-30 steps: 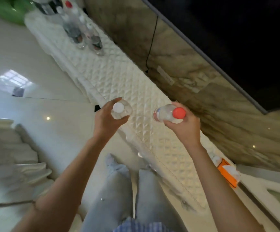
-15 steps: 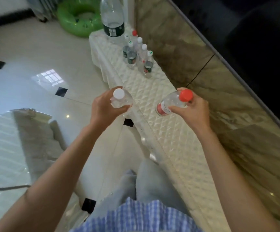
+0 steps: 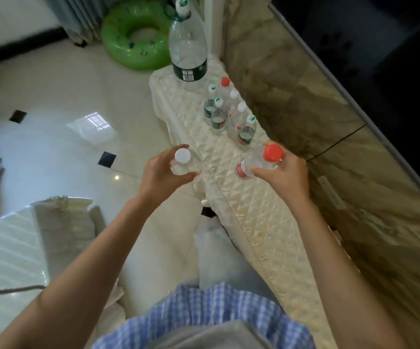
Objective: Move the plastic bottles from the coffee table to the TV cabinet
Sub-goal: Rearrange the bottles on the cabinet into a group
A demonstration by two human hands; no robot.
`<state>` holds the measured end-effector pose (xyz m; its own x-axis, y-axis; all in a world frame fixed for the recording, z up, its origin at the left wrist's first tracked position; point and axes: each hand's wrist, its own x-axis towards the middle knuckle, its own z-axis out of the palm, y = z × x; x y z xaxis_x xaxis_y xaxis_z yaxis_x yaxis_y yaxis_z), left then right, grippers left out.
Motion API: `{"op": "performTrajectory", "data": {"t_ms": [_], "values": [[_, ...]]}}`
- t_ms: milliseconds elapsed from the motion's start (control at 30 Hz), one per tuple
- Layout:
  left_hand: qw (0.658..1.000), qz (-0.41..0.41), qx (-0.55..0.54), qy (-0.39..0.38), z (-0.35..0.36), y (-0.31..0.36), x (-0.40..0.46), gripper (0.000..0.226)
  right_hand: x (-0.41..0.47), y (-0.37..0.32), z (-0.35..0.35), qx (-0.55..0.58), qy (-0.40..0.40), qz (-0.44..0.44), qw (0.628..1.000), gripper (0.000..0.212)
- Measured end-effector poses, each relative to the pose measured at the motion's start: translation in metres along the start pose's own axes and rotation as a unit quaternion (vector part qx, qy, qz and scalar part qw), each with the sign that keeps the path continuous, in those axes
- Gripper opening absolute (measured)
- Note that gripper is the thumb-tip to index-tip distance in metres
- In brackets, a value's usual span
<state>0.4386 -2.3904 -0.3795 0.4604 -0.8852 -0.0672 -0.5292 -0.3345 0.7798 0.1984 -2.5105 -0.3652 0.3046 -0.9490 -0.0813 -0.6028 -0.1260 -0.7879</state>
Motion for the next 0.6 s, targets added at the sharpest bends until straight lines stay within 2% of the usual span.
{"op": "performTrajectory", "data": {"t_ms": [267,433,600], "values": [[0.997,0.028,0.029,-0.058,0.009,0.013,0.107,0.063,0.065,-0.005,0.005,0.020,0.045,0.049,0.998,0.056],[0.986,0.088,0.035,-0.139,0.021,0.008,0.162,0.064,0.085,0.006,0.018,0.017,0.080,0.114,0.990,0.062],[0.962,0.109,0.053,-0.244,0.024,-0.007,0.230,0.066,0.096,0.003,0.045,0.008,0.146,0.191,0.971,0.063]]}}
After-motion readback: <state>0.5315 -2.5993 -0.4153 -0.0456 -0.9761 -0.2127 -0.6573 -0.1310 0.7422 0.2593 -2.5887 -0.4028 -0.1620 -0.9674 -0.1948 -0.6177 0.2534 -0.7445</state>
